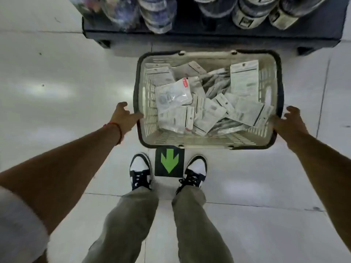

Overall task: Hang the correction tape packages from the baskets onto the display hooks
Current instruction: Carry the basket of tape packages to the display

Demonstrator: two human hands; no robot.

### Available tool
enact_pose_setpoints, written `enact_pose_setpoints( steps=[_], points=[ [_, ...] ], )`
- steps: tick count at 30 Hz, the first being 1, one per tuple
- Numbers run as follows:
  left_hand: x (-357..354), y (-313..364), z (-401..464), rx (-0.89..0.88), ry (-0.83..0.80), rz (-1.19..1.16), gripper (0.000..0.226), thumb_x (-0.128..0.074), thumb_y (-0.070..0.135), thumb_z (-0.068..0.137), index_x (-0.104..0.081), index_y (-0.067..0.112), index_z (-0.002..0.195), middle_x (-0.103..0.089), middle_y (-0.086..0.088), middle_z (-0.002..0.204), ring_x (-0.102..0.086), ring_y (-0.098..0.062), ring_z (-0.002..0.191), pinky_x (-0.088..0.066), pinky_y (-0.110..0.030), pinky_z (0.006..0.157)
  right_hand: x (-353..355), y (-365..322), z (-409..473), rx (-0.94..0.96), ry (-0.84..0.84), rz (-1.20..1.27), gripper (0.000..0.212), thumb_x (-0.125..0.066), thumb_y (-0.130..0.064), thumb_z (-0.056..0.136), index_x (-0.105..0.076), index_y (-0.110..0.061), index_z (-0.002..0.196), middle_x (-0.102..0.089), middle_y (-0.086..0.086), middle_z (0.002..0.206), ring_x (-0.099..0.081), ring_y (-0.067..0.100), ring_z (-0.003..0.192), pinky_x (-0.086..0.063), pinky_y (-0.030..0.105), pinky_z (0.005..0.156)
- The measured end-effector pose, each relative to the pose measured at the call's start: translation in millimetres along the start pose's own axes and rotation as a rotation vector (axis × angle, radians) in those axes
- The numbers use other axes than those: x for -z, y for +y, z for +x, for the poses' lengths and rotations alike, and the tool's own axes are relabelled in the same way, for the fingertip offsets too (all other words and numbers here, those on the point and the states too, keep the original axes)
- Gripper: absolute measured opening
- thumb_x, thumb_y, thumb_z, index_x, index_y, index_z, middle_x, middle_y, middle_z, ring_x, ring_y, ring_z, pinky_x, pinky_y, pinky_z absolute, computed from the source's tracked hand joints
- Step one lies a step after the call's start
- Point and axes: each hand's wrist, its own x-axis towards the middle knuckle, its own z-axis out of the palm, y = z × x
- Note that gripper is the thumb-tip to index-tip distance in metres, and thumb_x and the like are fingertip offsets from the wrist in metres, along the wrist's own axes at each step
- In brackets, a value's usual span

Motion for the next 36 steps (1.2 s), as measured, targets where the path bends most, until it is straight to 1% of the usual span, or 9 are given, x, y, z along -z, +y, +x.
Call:
enact_pose_setpoints(
  steps=[4, 9, 14, 18, 21, 23, 27, 32, 36],
  points=[
    [-20.0, -1.3, 30.8, -0.032, -0.056, -0.174, 0.047, -0.066, 0.000, 0.097, -0.058, 0.023, 0.137, -0.070, -0.003, 0.112, -0.068, -0.029, 0.103, -0.059, -0.042, 0.078, -16.9, 18.4, 29.1, 0.028, -0.073, 0.289, 0.046, -0.064, -0.013, 0.102, -0.055, -0.010, 0.146, -0.066, 0.014, 0.136, -0.070, 0.028, 0.108, -0.055, 0.044, 0.098],
    [-26.3, 7.3, 24.3, -0.042, -0.145, -0.295, 0.066, -0.048, -0.020, 0.096, -0.059, 0.021, 0.147, -0.069, -0.016, 0.132, -0.067, -0.036, 0.114, -0.055, -0.051, 0.100, -25.6, 25.6, 21.8, 0.002, -0.044, 0.432, 0.028, -0.069, -0.010, 0.099, -0.069, -0.012, 0.127, -0.073, 0.015, 0.122, -0.073, 0.035, 0.106, -0.057, 0.052, 0.098],
    [32.1, 22.0, -23.1, -0.010, -0.157, -0.223, 0.065, -0.048, -0.021, 0.095, -0.062, 0.021, 0.143, -0.073, -0.007, 0.118, -0.068, -0.029, 0.098, -0.056, -0.042, 0.087, -8.1, 9.0, -51.3, -0.021, -0.060, 0.468, 0.020, -0.068, -0.003, 0.098, -0.070, -0.012, 0.116, -0.073, 0.018, 0.115, -0.071, 0.032, 0.094, -0.055, 0.040, 0.086],
    [115.7, 36.1, -95.1, 0.014, -0.100, -0.206, 0.062, -0.053, -0.019, 0.094, -0.066, 0.021, 0.140, -0.074, -0.009, 0.120, -0.069, -0.033, 0.101, -0.055, -0.050, 0.096, 20.4, -22.0, -151.9, -0.019, -0.145, 0.513, 0.020, -0.065, 0.001, 0.100, -0.071, -0.016, 0.109, -0.078, 0.006, 0.103, -0.076, 0.022, 0.082, -0.061, 0.037, 0.075],
    [190.9, 48.7, -158.9, 0.016, -0.045, -0.212, 0.060, -0.056, -0.017, 0.093, -0.069, 0.023, 0.135, -0.076, -0.010, 0.120, -0.071, -0.038, 0.108, -0.059, -0.048, 0.087, 44.9, -64.2, -229.6, 0.022, -0.231, 0.515, 0.025, -0.064, 0.000, 0.101, -0.072, -0.022, 0.111, -0.080, -0.006, 0.099, -0.078, 0.015, 0.085, -0.063, 0.028, 0.065],
    [242.9, 57.0, -199.6, 0.013, -0.002, -0.202, 0.058, -0.060, -0.017, 0.089, -0.071, 0.022, 0.132, -0.078, -0.010, 0.114, -0.073, -0.038, 0.104, -0.062, -0.047, 0.080, 56.8, -99.1, -278.3, 0.061, -0.268, 0.493, 0.026, -0.064, -0.001, 0.101, -0.071, -0.021, 0.116, -0.080, -0.008, 0.099, -0.078, 0.017, 0.090, -0.063, 0.029, 0.069],
    [348.6, 67.6, -263.5, -0.002, 0.102, -0.223, 0.055, -0.061, -0.018, 0.085, -0.071, 0.013, 0.130, -0.078, -0.017, 0.114, -0.072, -0.047, 0.107, -0.060, -0.059, 0.093, 61.4, -176.1, -363.9, 0.107, -0.301, 0.464, 0.028, -0.063, -0.001, 0.102, -0.070, -0.018, 0.123, -0.079, -0.001, 0.105, -0.076, 0.024, 0.098, -0.062, 0.040, 0.086],
    [478.9, 64.5, -293.5, -0.013, 0.204, -0.298, 0.046, -0.067, -0.014, 0.082, -0.077, 0.014, 0.117, -0.082, -0.008, 0.085, -0.077, -0.032, 0.069, -0.063, -0.037, 0.062, 38.0, -289.1, -454.7, 0.218, -0.333, 0.447, 0.032, -0.061, 0.000, 0.102, -0.074, -0.029, 0.109, -0.081, -0.009, 0.096, -0.079, 0.018, 0.092, -0.064, 0.042, 0.086],
    [585.9, 68.2, -285.1, -0.116, 0.260, -0.295, 0.040, -0.072, -0.005, 0.088, -0.074, 0.020, 0.119, -0.077, -0.003, 0.071, -0.071, -0.024, 0.058, -0.056, -0.030, 0.060, -3.5, -375.5, -525.3, 0.249, -0.323, 0.430, 0.030, -0.062, 0.000, 0.102, -0.073, -0.027, 0.110, -0.081, 0.000, 0.103, -0.079, 0.023, 0.095, -0.063, 0.046, 0.090]
  ],
)
